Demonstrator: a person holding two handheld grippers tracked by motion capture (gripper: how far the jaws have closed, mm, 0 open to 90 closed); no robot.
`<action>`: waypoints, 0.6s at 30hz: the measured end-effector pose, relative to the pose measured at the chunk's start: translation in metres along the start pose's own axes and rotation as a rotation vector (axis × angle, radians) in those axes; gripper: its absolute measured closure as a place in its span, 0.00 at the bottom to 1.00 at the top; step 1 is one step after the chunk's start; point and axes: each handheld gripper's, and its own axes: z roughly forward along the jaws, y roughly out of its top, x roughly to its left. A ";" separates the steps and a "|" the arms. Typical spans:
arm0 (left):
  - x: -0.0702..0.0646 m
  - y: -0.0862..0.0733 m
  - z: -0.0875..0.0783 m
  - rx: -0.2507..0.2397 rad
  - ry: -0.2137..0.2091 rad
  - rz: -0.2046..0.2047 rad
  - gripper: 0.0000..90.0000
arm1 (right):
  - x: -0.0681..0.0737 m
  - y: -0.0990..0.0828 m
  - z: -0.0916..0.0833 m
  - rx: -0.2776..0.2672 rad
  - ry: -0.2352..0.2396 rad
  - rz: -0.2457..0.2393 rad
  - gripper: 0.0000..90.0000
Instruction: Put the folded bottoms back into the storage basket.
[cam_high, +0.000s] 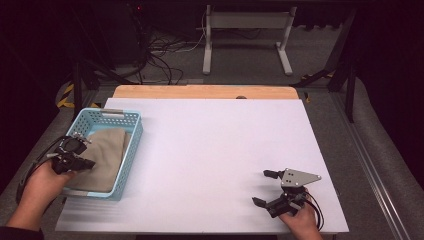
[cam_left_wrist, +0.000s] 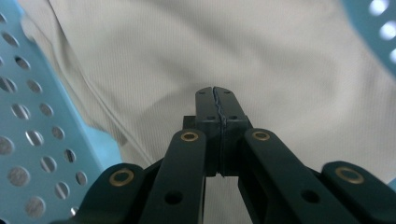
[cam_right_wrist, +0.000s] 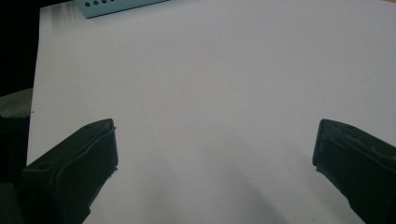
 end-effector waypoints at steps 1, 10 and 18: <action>-0.001 0.001 -0.002 -0.016 -0.003 -0.004 0.99 | 0.000 0.000 0.000 0.000 0.000 0.000 0.01; -0.006 0.005 -0.020 -0.136 -0.020 0.001 0.93 | 0.000 0.000 0.000 -0.003 0.000 0.000 0.01; -0.014 0.008 -0.036 -0.306 -0.065 -0.002 0.87 | 0.001 0.000 -0.001 -0.003 -0.003 -0.006 0.01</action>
